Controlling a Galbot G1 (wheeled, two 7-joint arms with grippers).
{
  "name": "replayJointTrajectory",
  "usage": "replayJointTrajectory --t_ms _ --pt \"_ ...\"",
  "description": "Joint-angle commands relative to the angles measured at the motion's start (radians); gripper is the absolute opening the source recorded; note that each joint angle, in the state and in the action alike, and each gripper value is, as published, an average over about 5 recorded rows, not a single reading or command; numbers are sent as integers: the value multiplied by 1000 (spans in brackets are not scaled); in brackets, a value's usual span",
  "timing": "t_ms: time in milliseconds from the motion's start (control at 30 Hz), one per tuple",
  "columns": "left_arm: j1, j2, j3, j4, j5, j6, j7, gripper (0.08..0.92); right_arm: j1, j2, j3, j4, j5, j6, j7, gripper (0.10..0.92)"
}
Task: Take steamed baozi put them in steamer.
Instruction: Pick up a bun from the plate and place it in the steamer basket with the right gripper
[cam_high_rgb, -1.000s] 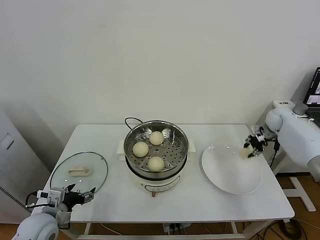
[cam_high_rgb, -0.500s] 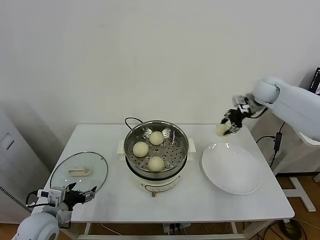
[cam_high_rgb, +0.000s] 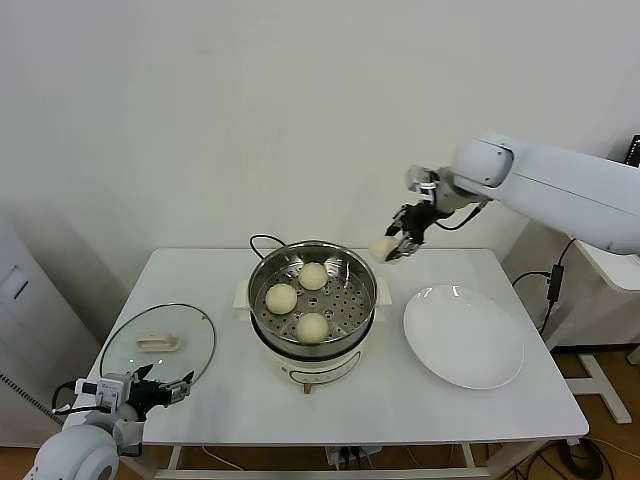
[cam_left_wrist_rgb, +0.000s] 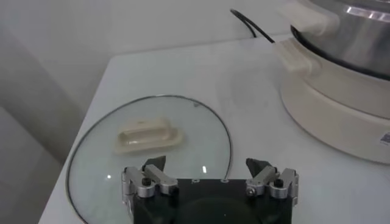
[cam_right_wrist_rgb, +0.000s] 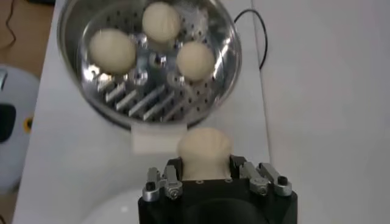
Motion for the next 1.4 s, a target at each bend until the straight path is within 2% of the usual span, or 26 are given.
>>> replayJointTrajectory --t_ms 33,400,1100,1200,1400 --pt "0 0 1 0 0 0 0 823 8 92 -59 67 148 -120 117 484" --pt "1 -3 -1 4 1 -3 2 823 -83 117 -63 91 143 -168 206 484" --pt "7 -11 -5 10 1 -7 4 823 -203 161 -17 19 63 -175 259 489" --pt "8 -10 -6 12 1 -9 4 823 -204 158 -9 17 63 -174 261 538" --pt "9 -12 -6 12 1 -9 4 823 -195 134 58 12 98 -171 245 709"
